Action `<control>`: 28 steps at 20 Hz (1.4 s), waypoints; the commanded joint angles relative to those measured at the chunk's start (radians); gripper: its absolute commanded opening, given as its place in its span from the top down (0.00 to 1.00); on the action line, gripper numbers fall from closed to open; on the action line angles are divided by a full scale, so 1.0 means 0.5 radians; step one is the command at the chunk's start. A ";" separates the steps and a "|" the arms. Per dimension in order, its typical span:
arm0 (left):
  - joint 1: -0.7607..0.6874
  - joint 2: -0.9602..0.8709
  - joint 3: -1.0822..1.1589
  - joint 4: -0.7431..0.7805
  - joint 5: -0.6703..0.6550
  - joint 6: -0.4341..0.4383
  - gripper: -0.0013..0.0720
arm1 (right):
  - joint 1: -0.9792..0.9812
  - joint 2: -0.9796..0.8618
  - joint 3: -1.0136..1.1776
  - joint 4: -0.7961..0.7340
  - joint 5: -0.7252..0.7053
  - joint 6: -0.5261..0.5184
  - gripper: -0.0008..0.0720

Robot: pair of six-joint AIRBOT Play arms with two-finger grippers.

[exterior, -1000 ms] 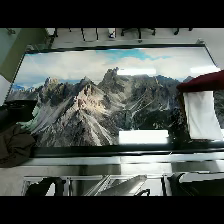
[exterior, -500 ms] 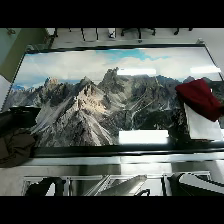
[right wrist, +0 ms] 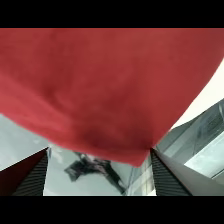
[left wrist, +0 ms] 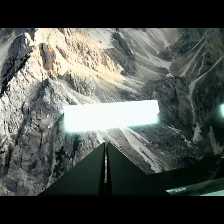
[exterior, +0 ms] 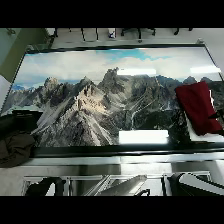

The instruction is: Fold the shirts.

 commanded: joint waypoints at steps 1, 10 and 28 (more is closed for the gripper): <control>0.002 0.000 -0.001 -0.051 0.004 0.000 0.96 | 0.004 0.003 0.292 0.296 -0.066 -0.006 0.03; -0.002 0.000 -0.002 -0.253 -0.022 -0.095 0.96 | 0.704 0.172 0.613 0.883 0.121 -0.261 0.96; -0.002 0.748 -1.057 -0.455 -0.036 -0.069 0.96 | 2.318 0.865 -0.790 0.649 0.520 -0.246 0.95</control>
